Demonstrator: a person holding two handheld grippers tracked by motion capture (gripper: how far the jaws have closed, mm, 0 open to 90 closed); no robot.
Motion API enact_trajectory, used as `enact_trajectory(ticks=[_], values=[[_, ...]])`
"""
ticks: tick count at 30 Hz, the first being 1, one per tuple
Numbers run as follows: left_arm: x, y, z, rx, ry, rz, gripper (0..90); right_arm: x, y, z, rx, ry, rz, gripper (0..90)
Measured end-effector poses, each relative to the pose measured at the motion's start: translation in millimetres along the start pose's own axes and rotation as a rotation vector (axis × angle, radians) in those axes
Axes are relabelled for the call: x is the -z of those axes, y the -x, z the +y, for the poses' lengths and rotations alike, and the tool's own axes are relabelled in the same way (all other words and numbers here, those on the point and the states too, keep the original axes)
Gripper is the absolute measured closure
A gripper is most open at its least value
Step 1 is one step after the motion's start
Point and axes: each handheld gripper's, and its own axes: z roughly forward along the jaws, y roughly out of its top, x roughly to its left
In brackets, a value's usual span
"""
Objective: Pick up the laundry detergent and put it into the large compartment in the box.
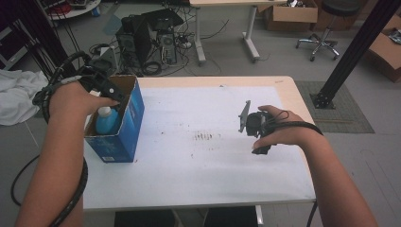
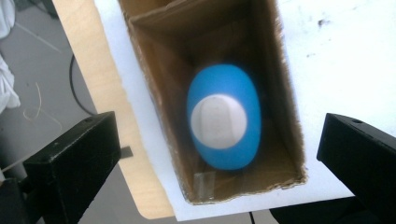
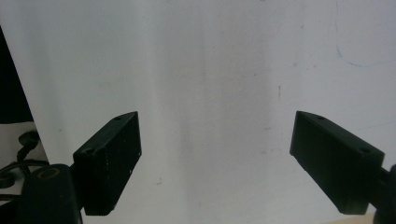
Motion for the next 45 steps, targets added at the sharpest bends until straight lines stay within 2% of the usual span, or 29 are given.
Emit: enact_trajectory(ticks=[6, 8, 11, 15, 18, 19, 20, 23, 24, 25, 26, 28, 32, 33, 34, 35, 39, 41, 44, 45], values=[[15.6, 15.6, 6.0, -0.074, 0.039, 0.004, 0.1, 0.8, 1.5, 1.5, -0.001, -0.005, 0.002, 16.5], [22.3, 23.0, 8.7, -0.119, 0.055, -0.008, 0.1, 0.9, 2.1, 1.6, -0.002, -0.007, 0.004, 16.5], [32.1, 36.5, 11.8, -0.184, 0.092, -0.048, 0.1, 0.7, 2.9, 1.2, -0.005, -0.008, 0.007, 16.5], [41.2, 55.5, 16.6, -0.255, 0.119, -0.038, 0.1, 0.6, 4.2, 0.4, -0.008, -0.017, 0.013, 16.5], [44.2, 70.8, 20.2, -0.303, 0.127, -0.057, 0.1, 1.5, 4.4, 0.5, -0.009, -0.021, 0.015, 16.5], [46.3, 80.7, 21.8, -0.346, 0.134, -0.083, 0.1, 2.0, 4.0, 0.5, -0.008, -0.022, 0.014, 16.6], [46.3, 80.7, 21.8, -0.346, 0.134, -0.083, 0.1, 2.0, 4.0, 0.5, -0.008, -0.022, 0.014, 16.6], [49.5, 94.5, 22.3, -0.418, 0.143, -0.103, 0.1, 4.1, 2.8, 0.1, 0.002, -0.026, 0.017, 16.7], [51.4, 103.0, 22.0, -0.463, 0.144, -0.124, 0.1, 4.7, 2.6, -0.2, 0.001, -0.028, 0.017, 16.7], [51.4, 103.0, 22.0, -0.463, 0.144, -0.124, 0.1, 5.1, 2.6, -0.3, 0.003, -0.028, 0.017, 16.6], [51.9, 107.4, 21.6, -0.487, 0.149, -0.127, 0.1, 5.1, 2.6, -0.3, 0.003, -0.028, 0.017, 16.6], [51.4, 117.1, 20.3, -0.551, 0.143, -0.136, 0.1, 6.0, 2.4, -0.5, 0.004, -0.029, 0.018, 16.6], [48.4, 131.0, 16.1, -0.647, 0.138, -0.140, 0.1, 6.4, 2.9, -0.5, 0.007, -0.032, 0.025, 16.7], [47.5, 134.7, 14.9, -0.678, 0.145, -0.141, 0.1, 6.7, 3.2, -0.4, 0.009, -0.035, 0.024, 16.7], [45.0, 142.1, 12.4, -0.728, 0.160, -0.147, 0.1, 6.5, 3.6, 0.2, 0.012, -0.038, 0.026, 16.6], [45.0, 142.1, 12.4, -0.728, 0.160, -0.147, 0.1, 6.5, 3.6, 0.2, 0.012, -0.038, 0.026, 16.6], [33.0, 159.8, 8.2, -0.852, 0.189, -0.176, 0.1, 6.5, 3.8, 1.9, 0.017, -0.044, 0.034, 16.6], [25.0, 167.2, 7.7, -0.902, 0.173, -0.185, 0.1, 7.3, 4.2, 2.7, 0.020, -0.047, 0.040, 16.6], [14.8, 176.7, 7.3, -0.977, 0.143, -0.174, 0.1, 9.8, 5.1, 2.5, 0.029, -0.060, 0.036, 16.5], [12.0, 179.1, 6.9, -0.995, 0.129, -0.189, 0.1, 12.5, 5.7, 0.9, 0.029, -0.056, 0.034, 16.4]])
